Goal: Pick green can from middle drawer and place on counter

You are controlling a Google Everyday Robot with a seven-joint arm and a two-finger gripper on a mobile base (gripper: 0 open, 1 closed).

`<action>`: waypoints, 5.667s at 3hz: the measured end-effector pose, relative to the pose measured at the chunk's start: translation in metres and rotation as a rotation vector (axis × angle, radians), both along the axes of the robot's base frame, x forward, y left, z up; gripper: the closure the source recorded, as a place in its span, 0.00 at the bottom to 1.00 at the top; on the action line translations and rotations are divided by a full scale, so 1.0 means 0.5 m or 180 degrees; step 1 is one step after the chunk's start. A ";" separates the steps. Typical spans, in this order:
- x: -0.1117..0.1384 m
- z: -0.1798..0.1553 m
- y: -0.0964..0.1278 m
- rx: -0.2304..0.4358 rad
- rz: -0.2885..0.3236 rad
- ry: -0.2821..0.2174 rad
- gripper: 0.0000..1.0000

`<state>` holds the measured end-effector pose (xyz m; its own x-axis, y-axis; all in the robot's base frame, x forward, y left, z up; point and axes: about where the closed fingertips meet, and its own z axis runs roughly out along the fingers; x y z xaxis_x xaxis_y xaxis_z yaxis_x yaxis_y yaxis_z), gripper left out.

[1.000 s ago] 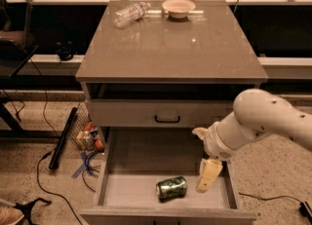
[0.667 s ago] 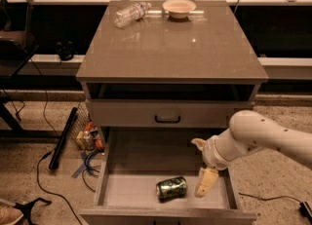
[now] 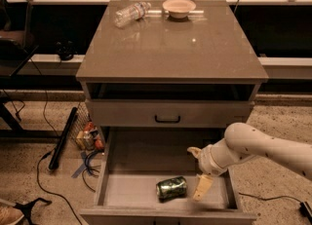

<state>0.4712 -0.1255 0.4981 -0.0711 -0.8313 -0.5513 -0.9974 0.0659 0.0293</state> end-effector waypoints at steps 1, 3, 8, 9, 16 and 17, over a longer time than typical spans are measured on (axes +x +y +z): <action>0.016 -0.038 0.004 0.0041 0.0044 -0.0095 0.00; 0.071 -0.127 0.024 0.0087 0.0207 -0.0358 0.00; 0.075 -0.240 0.138 -0.0148 0.0750 -0.0508 0.68; 0.072 -0.210 0.107 -0.0101 0.0645 -0.0535 0.91; 0.135 0.480 -0.363 0.0102 -0.0129 -0.1692 1.00; 0.133 0.595 -0.384 0.0074 -0.0082 -0.1896 1.00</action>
Offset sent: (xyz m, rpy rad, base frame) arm 0.0410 0.0064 -0.0669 0.0410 -0.1322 0.0622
